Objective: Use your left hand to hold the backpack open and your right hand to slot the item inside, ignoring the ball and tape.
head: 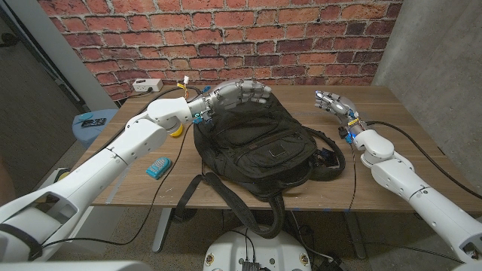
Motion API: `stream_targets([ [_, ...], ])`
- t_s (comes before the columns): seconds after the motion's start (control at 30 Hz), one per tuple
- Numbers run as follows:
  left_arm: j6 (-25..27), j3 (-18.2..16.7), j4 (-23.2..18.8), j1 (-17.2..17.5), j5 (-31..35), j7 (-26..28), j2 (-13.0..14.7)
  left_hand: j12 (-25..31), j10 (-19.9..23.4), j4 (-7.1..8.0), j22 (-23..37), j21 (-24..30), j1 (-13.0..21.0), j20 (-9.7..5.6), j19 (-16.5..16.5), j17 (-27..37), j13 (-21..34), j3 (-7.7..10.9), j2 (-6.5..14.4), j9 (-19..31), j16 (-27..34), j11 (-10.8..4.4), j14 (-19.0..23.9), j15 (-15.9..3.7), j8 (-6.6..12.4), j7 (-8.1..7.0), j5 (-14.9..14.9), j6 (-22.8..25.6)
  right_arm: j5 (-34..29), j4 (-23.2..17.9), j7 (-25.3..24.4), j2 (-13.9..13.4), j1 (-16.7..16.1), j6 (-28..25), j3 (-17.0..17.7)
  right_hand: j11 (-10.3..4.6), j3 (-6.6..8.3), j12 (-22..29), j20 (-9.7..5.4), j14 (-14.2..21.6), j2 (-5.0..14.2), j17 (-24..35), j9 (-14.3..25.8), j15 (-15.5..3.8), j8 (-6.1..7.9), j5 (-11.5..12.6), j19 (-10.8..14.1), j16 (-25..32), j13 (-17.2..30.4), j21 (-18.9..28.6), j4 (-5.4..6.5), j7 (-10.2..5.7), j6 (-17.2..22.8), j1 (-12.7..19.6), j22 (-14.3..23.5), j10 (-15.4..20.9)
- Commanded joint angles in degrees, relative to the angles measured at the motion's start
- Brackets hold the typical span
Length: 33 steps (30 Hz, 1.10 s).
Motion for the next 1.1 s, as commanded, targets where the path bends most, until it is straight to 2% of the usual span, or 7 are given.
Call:
stream_targets([
  [0.03, -1.0, -0.3, 1.1, 0.5, 0.3, 0.8, -0.4, -0.6, 0.0, -0.10, 0.1, -0.3, -0.4, 0.16, -0.3, -0.4, -0.3, 0.59, 0.0, -0.1, 0.3, 0.12, -0.6, -0.09, -0.93, -0.16, 0.3, -1.2, 0.9, -0.3, 0.7, -0.4, 0.2, -1.1, -0.1, 0.04, -0.16, -0.2, 0.10, -0.6, 0.44, 0.0, 0.1, -2.29, -0.15, 0.1, -0.4, -0.1, 0.1, 0.0, 0.28, 0.12, -1.0, -0.8, 0.2, -0.8],
  [0.23, -2.5, -1.0, 1.5, 1.5, 0.1, 1.2, -0.3, -0.9, 0.0, -0.20, 0.1, -0.4, -0.4, 0.04, -0.3, -0.7, -0.5, 0.82, 0.2, -0.1, 0.4, 0.20, -0.7, -0.02, -1.28, -0.12, 0.4, -1.4, 0.6, -0.3, 0.6, 0.0, 0.5, -1.4, -0.7, 0.41, -0.19, -0.2, 0.25, -0.9, 0.95, 0.1, 0.1, -2.14, -0.13, 0.2, -0.7, -0.1, 0.0, -0.1, 0.74, 0.25, -1.4, -1.7, 0.2, -1.2],
  [0.47, -3.6, -1.6, 3.3, 1.8, -1.1, -0.7, 0.1, -1.3, 0.1, -0.36, 0.0, -0.7, -0.6, -0.05, -0.2, -1.2, -1.0, 1.08, 0.2, -0.2, 0.6, 0.04, -0.7, -0.06, -1.82, -0.18, 0.5, -1.5, 0.1, -1.6, -1.2, 0.5, 0.1, -2.2, -1.1, 0.45, -0.28, -0.3, 0.37, -1.5, 1.00, 0.1, 0.1, -1.97, -0.15, 0.2, -0.9, -0.2, 0.0, -0.1, 0.89, 0.47, -2.0, -2.2, 0.2, -1.9],
  [0.53, -3.8, -1.6, 4.2, 1.3, -1.3, -1.6, -0.1, -1.5, 0.1, -0.43, 0.0, -0.8, -0.7, -0.04, -0.1, -1.4, -1.2, 1.20, 0.3, -0.2, 0.7, 0.18, -0.8, -0.04, -2.40, -0.65, 0.6, -2.3, 0.0, -2.3, -1.7, 0.4, 0.0, -2.8, -1.1, 0.39, -0.29, -0.3, 0.38, -1.5, 1.05, 0.1, 0.1, -1.92, -0.17, 0.2, -0.9, -0.2, 0.0, -0.1, 0.93, 0.56, -2.2, -2.3, 0.2, -2.2],
  [0.8, -5.8, -1.2, 9.1, -1.2, -2.0, -5.1, -2.2, -2.5, -0.5, -0.63, 0.0, -1.3, -1.0, -0.03, -0.1, -2.1, -1.9, 1.56, 0.2, -0.4, 0.8, 0.30, -1.2, 0.01, -4.08, -1.04, 0.7, -4.2, -0.1, -3.2, -2.9, 0.6, 0.4, -4.4, -1.3, 0.47, -0.41, -0.5, 0.62, -2.5, 1.39, 0.1, 0.1, -1.70, -0.36, 0.2, -1.3, -0.4, -0.1, -0.1, 1.35, 0.68, -3.8, -3.4, 0.2, -3.6],
  [0.87, -6.5, -1.1, 10.4, -1.7, -2.1, -5.5, -3.1, -2.9, -0.4, -0.74, 0.0, -1.6, -1.2, 0.05, 0.0, -2.4, -2.3, 1.74, 0.2, -0.6, 0.8, 0.26, -1.4, 0.01, -5.41, -1.33, 0.8, -6.1, -0.2, -3.1, -3.2, 0.8, 0.7, -4.7, -1.4, 0.41, -0.43, -0.4, 0.70, -2.7, 1.45, 0.1, 0.1, -1.65, -0.36, 0.2, -1.4, -0.4, -0.1, -0.2, 1.42, 0.70, -4.0, -3.6, 0.2, -3.7],
  [1.1, -7.8, -0.3, 13.6, -3.2, -2.0, -6.5, -5.7, -3.4, -0.6, -0.95, 0.0, -1.9, -1.2, -0.20, -0.1, -2.8, -2.7, 1.97, 0.1, -0.7, 0.7, 0.33, -2.0, 0.02, -6.17, -1.51, 0.9, -6.7, -0.2, -1.2, -2.7, 1.7, 2.2, -4.8, -2.0, 0.59, -0.48, -0.4, 0.85, -2.9, 1.55, 0.1, 0.1, -1.43, -0.33, 0.2, -1.6, -0.4, -0.1, -0.2, 1.57, 0.83, -4.4, -4.1, 0.2, -4.0],
])
